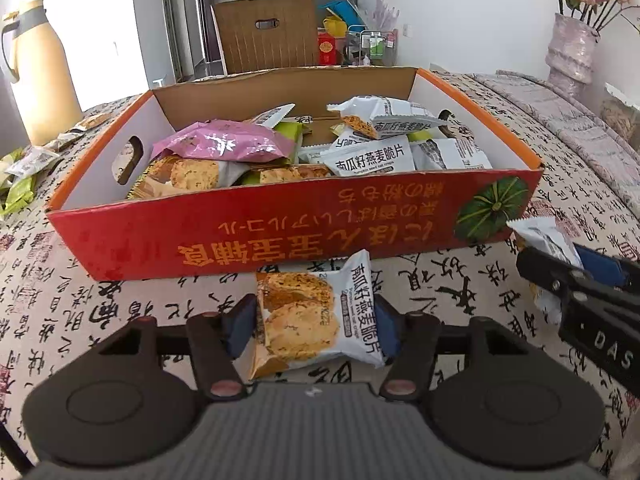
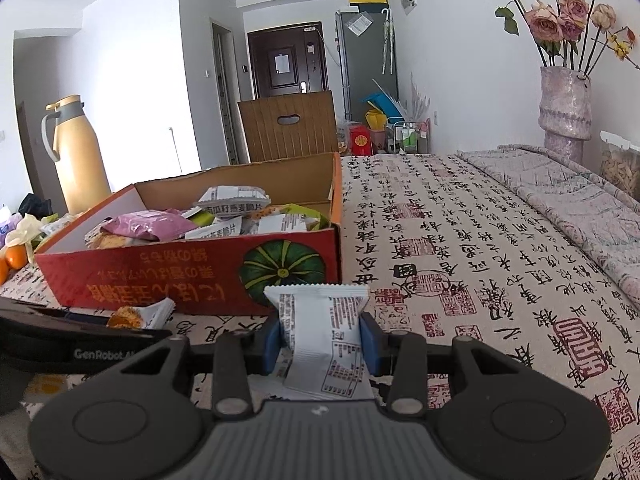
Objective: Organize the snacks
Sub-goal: 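Grasp a biscuit pack with left gripper while right grasps a white wafer packet, then lift both held snacks and carry them over the cardboard box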
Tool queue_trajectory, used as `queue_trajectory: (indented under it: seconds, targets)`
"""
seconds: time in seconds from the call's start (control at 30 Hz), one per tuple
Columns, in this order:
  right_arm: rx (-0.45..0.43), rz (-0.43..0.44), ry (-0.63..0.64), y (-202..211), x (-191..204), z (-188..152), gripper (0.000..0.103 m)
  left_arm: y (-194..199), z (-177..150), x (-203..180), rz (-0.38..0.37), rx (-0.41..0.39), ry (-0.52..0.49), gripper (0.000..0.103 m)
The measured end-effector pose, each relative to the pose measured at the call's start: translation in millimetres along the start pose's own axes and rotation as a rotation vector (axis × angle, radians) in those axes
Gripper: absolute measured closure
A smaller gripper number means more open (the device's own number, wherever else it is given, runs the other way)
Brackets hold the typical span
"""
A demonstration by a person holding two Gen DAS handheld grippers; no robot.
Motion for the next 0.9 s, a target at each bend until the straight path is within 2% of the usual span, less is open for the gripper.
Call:
queue_trajectory:
  seconds: [0.23, 0.43, 0.6, 0.9]
  targets:
    - [-0.02, 0.005, 0.031, 10.8, 7.2, 3.3, 0.063, 31.1, 0.1, 17.5, -0.022, -0.077, -0.002, 0.042]
    - [-0.039, 0.041, 0.048, 23.5, 25.2, 10.5, 0.063, 63.6, 18.5, 32.7, -0.047, -0.183, 0.013, 0.042]
    - [-0.07, 0.071, 0.08, 26.2, 47.0, 28.9, 0.063, 77.5, 37.5, 45.4, -0.045, -0.242, 0.041, 0.042]
    - [-0.135, 0.099, 0.131, 14.8, 76.2, 76.7, 0.063, 81.3, 80.7, 74.1, 0.008, -0.31, 0.087, 0.042]
Point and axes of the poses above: each gripper's, at about its wrist camera, not at the fingertips, and y roughly against the way its jaws point, x to its left, z to its top, the point moved 7 cm from there along -y, roughly the way its jaws point, and after that the axes turned 13 degrees about z, right-handed, at the moved point
